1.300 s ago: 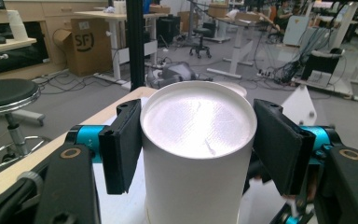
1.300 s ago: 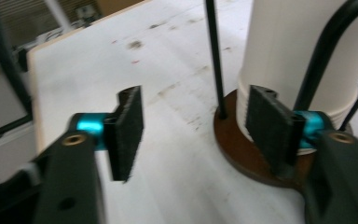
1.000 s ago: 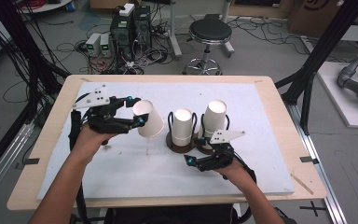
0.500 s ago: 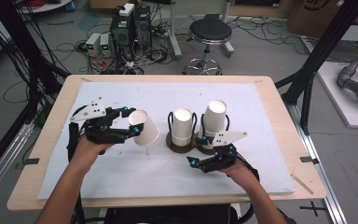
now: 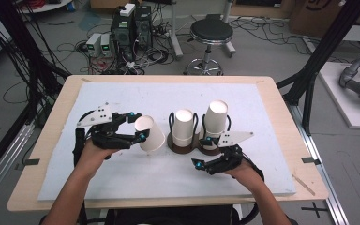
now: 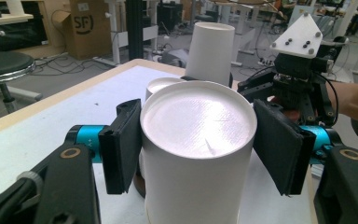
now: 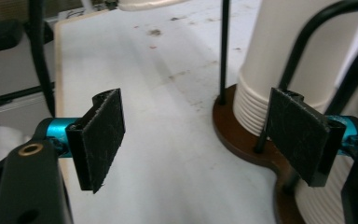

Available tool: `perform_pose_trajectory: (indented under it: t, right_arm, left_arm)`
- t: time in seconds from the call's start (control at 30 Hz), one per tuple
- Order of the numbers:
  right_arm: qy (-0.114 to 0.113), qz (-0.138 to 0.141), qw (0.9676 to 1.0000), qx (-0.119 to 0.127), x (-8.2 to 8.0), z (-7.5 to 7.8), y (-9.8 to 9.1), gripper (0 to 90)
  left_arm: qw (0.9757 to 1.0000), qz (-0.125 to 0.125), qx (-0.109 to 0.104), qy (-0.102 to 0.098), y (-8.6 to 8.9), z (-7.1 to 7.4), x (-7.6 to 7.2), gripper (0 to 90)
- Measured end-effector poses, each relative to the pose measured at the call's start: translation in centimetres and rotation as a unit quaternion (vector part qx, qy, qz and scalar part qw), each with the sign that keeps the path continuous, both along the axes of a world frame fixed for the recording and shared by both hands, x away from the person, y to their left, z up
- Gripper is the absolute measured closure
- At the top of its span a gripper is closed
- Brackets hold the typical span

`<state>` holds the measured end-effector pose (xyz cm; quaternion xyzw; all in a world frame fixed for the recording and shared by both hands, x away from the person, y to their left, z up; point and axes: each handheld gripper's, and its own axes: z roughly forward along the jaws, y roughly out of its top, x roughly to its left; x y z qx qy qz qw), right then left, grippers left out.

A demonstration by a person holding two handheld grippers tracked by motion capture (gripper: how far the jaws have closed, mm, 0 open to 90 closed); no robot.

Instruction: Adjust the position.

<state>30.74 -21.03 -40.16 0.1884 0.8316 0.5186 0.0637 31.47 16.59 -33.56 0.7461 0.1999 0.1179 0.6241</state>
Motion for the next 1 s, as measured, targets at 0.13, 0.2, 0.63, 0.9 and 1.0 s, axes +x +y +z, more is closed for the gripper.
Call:
perform_pose_trajectory:
  t: [0.13,0.2,0.63,0.9,1.0]
  right_arm:
    - [-0.001,0.02,0.9998,0.007,-0.2,0.2,0.5,20.6]
    - [-0.011,0.025,0.9995,0.015,-0.4,0.4,0.8,20.6]
    - [-0.025,0.04,0.9984,0.033,0.0,0.9,1.7,20.6]
    - [-0.019,0.064,0.9961,0.057,0.3,1.1,3.3,20.6]
    - [-0.015,0.074,0.9953,0.061,0.4,1.1,4.1,20.6]
  left_arm:
    - [1.0,-0.004,0.003,0.003,-0.5,-0.4,-0.2,35.4]
    - [1.0,-0.006,0.001,0.003,-0.7,-0.5,-0.5,35.4]
    - [0.9998,-0.018,0.005,-0.003,-1.8,-0.8,-1.1,35.4]
    - [0.9994,-0.033,0.001,-0.002,-2.9,-1.0,-1.4,35.4]
    - [0.9992,-0.04,0.006,-0.003,-3.4,-1.1,-1.5,35.4]
